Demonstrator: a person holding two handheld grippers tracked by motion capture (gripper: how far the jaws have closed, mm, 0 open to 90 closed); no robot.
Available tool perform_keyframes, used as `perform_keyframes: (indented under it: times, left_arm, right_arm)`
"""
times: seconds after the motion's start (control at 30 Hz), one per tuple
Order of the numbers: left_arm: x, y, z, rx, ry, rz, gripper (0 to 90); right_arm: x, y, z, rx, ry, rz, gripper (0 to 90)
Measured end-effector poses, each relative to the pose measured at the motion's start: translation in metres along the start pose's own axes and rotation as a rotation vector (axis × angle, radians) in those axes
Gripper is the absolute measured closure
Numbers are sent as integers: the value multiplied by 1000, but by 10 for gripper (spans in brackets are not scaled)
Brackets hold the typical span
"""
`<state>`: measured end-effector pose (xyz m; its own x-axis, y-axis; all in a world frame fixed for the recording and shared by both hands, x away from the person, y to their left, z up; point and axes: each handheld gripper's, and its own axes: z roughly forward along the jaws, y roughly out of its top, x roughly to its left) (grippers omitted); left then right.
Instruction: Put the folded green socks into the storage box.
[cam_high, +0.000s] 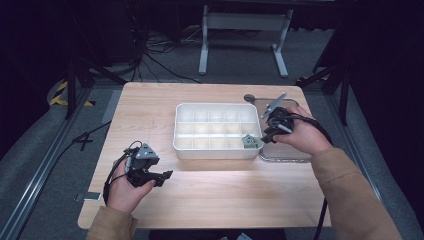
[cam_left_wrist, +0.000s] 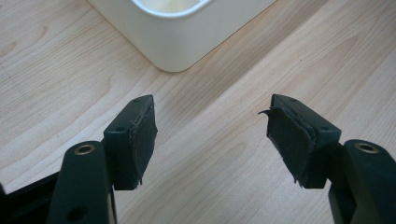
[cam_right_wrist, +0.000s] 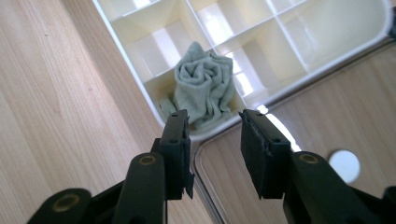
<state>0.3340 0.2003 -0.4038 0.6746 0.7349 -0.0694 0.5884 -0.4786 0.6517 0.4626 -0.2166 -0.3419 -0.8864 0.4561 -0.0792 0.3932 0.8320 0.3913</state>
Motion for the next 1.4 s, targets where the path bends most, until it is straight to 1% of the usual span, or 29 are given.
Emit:
perform_keyframes:
  times: [0.03,0.1,0.2,0.23,0.3,0.37,0.4,0.47,0.53,0.63,0.67,0.7,0.73,0.8,0.83,0.87,0.9,0.97,1.03,1.07,1.1,1.13,1.17,1.2,1.23,1.3,1.33,1.37,1.4]
  left_arm:
    - [0,0,0,-2,1,6,335]
    - [-1,1,1,1,-4,3,335]
    - [-1,2,3,1,-3,9,335]
    - [-2,2,3,3,-5,9,335]
    - [-1,2,3,2,-2,16,335]
    - [-1,1,2,3,-4,7,335]
    - [-1,1,2,3,-4,7,335]
    - [0,0,2,1,7,4,331]
    - [2,-3,3,15,18,0,326]
    - [7,-10,7,32,48,-22,315]
    - [7,-10,7,32,48,-22,312]
    - [12,-15,11,37,54,-24,311]
    - [12,-15,11,37,54,-24,311]
    - [15,-19,14,45,56,-40,312]
    - [17,-20,16,46,57,-45,312]
    - [18,-20,17,57,49,-51,312]
    - [18,-20,18,49,51,-52,312]
    - [18,-20,18,50,51,-51,312]
    - [17,-19,19,46,53,-53,312]
    - [17,-18,20,45,53,-57,311]
    - [17,-17,20,46,52,-48,311]
    - [17,-17,21,44,51,-52,311]
    - [17,-16,22,39,55,-62,311]
    - [17,-16,22,39,55,-62,312]
    - [18,-16,22,46,54,-55,312]
    - [17,-16,24,52,56,-64,304]
    - [17,-16,26,46,59,-67,304]
    - [19,-17,26,49,62,-59,308]
    - [20,-17,26,46,64,-68,312]
  right_arm:
    - [0,-5,-4,-17,-4,15,618]
    - [1,-14,-11,-50,-14,44,607]
    - [3,-31,-23,-120,-24,94,583]
    - [5,-39,-28,-148,-33,113,578]
    - [8,-50,-34,-182,-38,129,565]
    - [11,-61,-39,-208,-50,151,548]
    - [14,-69,-43,-233,-55,172,538]
    - [20,-84,-48,-277,-60,209,505]
    - [27,-100,-51,-317,-74,255,480]
    - [38,-128,-52,-352,-98,319,451]
    - [38,-128,-52,-352,-98,319,451]
    - [45,-149,-50,-357,-123,355,443]
    - [45,-149,-50,-357,-123,355,443]
    - [52,-165,-47,-352,-142,391,442]
    - [58,-179,-41,-350,-152,422,436]
    - [62,-185,-37,-350,-154,431,433]
    - [65,-191,-33,-348,-154,443,432]
    - [68,-195,-29,-346,-156,449,432]
    - [73,-206,-19,-346,-169,458,432]
    - [77,-214,-10,-349,-174,469,432]
    - [79,-216,-5,-347,-178,466,432]
    - [79,-216,-5,-347,-178,466,432]
    - [82,-220,2,-346,-188,466,430]
    - [82,-220,2,-346,-188,466,430]
    - [83,-221,5,-352,-196,465,425]
    - [84,-222,11,-373,-206,463,403]
    - [83,-224,17,-393,-210,467,385]
    - [83,-225,20,-395,-216,466,380]
    - [84,-225,22,-398,-219,466,375]
